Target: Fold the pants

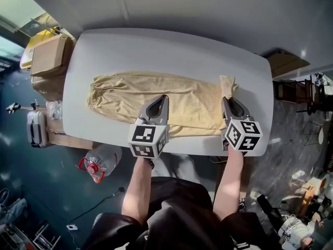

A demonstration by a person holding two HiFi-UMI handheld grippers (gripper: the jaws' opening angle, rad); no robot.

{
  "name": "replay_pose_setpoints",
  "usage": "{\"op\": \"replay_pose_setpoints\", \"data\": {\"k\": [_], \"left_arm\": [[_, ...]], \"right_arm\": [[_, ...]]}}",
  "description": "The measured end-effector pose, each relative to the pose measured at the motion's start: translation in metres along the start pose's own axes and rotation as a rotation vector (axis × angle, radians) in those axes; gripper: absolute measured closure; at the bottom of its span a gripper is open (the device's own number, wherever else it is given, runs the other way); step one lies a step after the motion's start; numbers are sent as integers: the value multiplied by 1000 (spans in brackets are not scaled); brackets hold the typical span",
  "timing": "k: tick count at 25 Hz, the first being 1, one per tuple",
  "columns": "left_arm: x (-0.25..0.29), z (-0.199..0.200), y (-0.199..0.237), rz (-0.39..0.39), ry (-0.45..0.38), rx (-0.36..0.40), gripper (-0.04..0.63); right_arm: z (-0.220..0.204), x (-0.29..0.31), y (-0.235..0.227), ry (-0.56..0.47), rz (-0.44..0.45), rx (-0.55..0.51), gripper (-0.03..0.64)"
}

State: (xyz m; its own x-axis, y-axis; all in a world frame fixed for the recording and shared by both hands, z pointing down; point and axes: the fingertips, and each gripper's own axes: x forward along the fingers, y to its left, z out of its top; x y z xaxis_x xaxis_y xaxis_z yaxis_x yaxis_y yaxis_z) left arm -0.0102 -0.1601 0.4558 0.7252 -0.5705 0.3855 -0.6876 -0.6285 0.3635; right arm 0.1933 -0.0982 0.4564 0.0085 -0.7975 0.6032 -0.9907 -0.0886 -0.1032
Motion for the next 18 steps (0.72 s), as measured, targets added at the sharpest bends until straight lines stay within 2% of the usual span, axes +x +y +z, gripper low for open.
{"op": "replay_pose_setpoints", "data": {"k": [7,13,15,18], "left_arm": [[-22,-2,49,44,7,-28,592],[-31,-30,88,64,47,-62,592],[-33,-41,97,65,64,-75,592],[-34,-53,104,60,83,-90,592]], "right_arm": [[-22,45,101,110,139,-153,546],[-82,81,169,260,214,-320,547],[-105,87,183,317,221,-396,546],[-134,92,202,395,254,-562,538]]}}
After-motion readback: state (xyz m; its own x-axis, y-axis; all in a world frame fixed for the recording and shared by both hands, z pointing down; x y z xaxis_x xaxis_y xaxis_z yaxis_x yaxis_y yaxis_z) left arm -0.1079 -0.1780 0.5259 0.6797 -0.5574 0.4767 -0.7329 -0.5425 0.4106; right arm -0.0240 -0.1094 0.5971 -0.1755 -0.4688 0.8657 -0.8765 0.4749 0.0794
